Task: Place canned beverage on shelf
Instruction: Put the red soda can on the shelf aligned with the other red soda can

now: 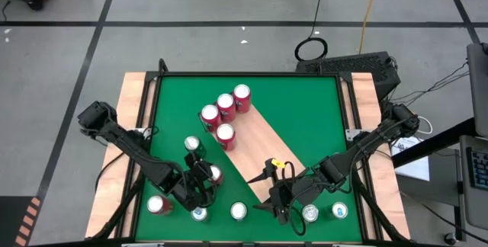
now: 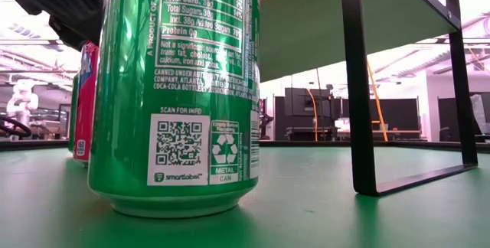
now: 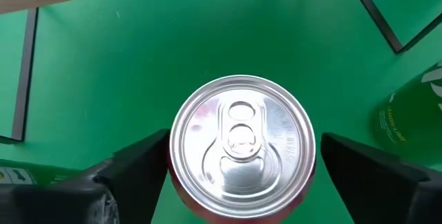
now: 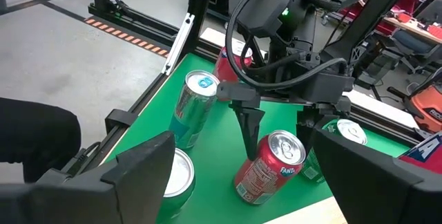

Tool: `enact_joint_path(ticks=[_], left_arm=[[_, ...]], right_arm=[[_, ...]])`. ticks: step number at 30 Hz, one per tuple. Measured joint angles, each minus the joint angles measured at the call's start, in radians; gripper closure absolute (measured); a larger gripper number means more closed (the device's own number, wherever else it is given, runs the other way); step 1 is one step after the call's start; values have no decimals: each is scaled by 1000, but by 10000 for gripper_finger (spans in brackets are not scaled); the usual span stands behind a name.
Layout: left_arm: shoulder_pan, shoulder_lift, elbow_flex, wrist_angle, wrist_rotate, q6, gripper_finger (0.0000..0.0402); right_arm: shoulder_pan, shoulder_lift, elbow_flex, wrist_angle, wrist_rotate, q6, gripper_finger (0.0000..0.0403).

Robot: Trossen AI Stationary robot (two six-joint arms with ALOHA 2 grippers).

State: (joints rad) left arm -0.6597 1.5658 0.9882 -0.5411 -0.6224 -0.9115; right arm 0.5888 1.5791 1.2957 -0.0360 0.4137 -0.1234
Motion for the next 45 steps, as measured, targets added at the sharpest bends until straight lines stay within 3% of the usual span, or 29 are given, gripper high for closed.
enact_joint_path(ticks=[12,21,30,39,45], left_arm=[[50,1,0,-18,40,27,110],[42,-21,12,-43,65,28,118],[20,-63,138,-92,53,104,119],[-8,-64,301,-257,69,106,120],[-34,-65,382,-254,63,142,120]], right_arm=[[0,0,0,1,0,-1,67],[0,0,0,-10,0,12,67],[-8,0,0,10,1,89,67],[-38,1,0,10,2,205,67],[-65,19,0,30,3,262,67]])
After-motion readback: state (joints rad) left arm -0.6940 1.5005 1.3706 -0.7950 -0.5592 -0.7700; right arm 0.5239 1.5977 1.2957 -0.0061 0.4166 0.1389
